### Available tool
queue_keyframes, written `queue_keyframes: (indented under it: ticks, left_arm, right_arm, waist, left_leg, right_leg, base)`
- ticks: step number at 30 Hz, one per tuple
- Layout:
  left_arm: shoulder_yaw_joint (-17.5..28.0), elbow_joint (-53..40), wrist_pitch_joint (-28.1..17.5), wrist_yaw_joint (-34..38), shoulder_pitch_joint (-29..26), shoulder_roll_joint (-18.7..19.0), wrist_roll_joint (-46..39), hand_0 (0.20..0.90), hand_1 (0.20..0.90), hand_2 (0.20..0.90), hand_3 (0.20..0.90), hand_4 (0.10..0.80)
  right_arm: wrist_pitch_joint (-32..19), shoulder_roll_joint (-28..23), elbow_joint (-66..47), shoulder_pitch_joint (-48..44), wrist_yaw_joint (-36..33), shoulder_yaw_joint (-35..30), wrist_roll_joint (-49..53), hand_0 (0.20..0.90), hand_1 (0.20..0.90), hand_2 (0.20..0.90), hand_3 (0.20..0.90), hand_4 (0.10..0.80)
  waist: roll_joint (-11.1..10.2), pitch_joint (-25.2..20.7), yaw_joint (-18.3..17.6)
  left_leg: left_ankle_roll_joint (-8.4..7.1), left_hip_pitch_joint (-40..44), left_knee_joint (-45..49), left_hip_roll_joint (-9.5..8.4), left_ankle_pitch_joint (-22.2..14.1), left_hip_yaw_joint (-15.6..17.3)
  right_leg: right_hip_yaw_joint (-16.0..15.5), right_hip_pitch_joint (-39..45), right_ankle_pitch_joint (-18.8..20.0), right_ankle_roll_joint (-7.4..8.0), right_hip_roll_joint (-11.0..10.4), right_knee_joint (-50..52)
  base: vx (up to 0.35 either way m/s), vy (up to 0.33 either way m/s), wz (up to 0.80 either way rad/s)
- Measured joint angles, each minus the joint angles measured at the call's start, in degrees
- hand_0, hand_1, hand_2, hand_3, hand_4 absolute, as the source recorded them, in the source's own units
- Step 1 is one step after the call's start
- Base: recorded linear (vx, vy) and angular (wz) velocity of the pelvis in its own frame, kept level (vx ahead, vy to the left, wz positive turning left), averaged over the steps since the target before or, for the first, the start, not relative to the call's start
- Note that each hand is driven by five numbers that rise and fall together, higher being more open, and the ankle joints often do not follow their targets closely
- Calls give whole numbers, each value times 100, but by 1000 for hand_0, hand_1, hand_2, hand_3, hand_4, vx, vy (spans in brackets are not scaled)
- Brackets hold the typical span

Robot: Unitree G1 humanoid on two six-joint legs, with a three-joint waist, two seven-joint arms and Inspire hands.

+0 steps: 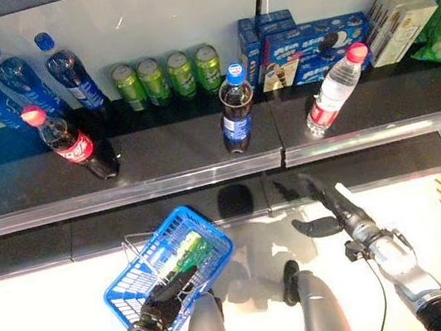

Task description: Pick up the drink and place into the basket.

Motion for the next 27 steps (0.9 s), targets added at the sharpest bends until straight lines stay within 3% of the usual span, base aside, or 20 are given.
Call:
queue_keyframes:
  ticks: [12,18,27]
  left_arm:
    - [-24,-31,-127,-51,13,0,-113,300,300,300,200,100]
    - [7,14,-98,-50,14,-5,-123,300,300,300,200,100]
    - [225,41,339,-54,128,-30,-498,300,300,300,200,100]
  right_arm:
    - [-238,-757,-1147,-496,6,84,-250,900,900,900,900,800]
    - [-287,-822,-1381,-649,-306,-5,-13,900,900,900,900,800]
    - [-443,-810,-1381,-644,-542,-216,175,900,900,900,900,800]
  waist:
    - [27,285,-5]
    - [26,401,5]
    - [44,431,28]
  left_leg:
    - [-39,202,-106,20,26,-10]
    - [-45,441,-184,29,28,-51]
    - [-53,753,-235,1,32,-142]
  right_leg:
    - [-77,197,-58,-36,-18,-4]
    - [-145,444,-130,-45,-26,1]
    - [-265,823,-202,-34,-75,-14]
  base:
    - [37,0,2]
    - [113,-6,5]
    - [139,8,7]
